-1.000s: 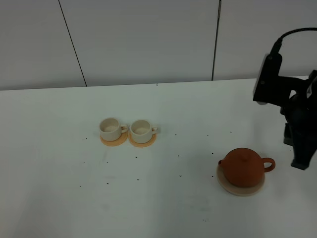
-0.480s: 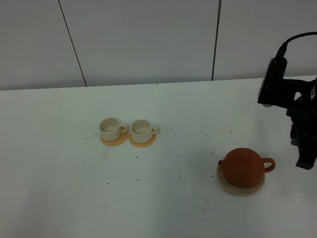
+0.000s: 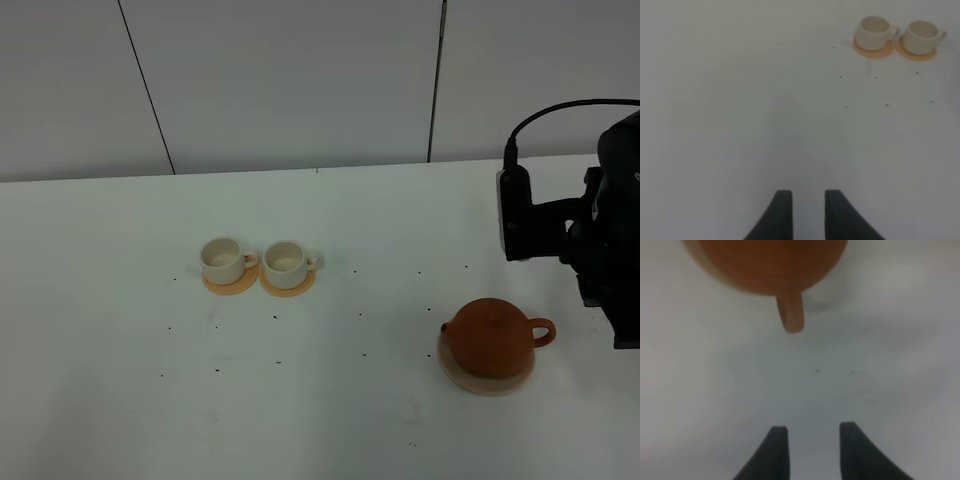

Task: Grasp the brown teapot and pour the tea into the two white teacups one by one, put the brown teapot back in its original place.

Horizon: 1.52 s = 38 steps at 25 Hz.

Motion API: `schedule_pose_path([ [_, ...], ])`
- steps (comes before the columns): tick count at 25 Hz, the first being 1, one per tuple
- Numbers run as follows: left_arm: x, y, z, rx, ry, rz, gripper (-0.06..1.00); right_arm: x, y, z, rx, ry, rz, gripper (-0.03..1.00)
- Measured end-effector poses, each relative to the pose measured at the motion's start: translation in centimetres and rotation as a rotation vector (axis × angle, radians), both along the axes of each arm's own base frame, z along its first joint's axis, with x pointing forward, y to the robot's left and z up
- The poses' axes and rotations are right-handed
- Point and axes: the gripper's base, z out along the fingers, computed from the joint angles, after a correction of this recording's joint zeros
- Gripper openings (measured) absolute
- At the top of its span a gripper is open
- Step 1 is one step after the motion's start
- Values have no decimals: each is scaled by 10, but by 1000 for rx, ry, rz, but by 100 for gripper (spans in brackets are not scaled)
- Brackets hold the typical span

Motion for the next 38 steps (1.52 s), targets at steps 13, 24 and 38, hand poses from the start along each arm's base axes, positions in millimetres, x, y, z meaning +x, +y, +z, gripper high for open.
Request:
schedule_pose_path([
  [13,0,0,0,2,0,1,23,7,-1,-7,116,22,125,26],
  [24,0,0,0,2,0,2,23,16,4,-36,141,94,155,31],
  [38,0,0,0,2,0,2,23,25,7,-52,140,75,212,31],
])
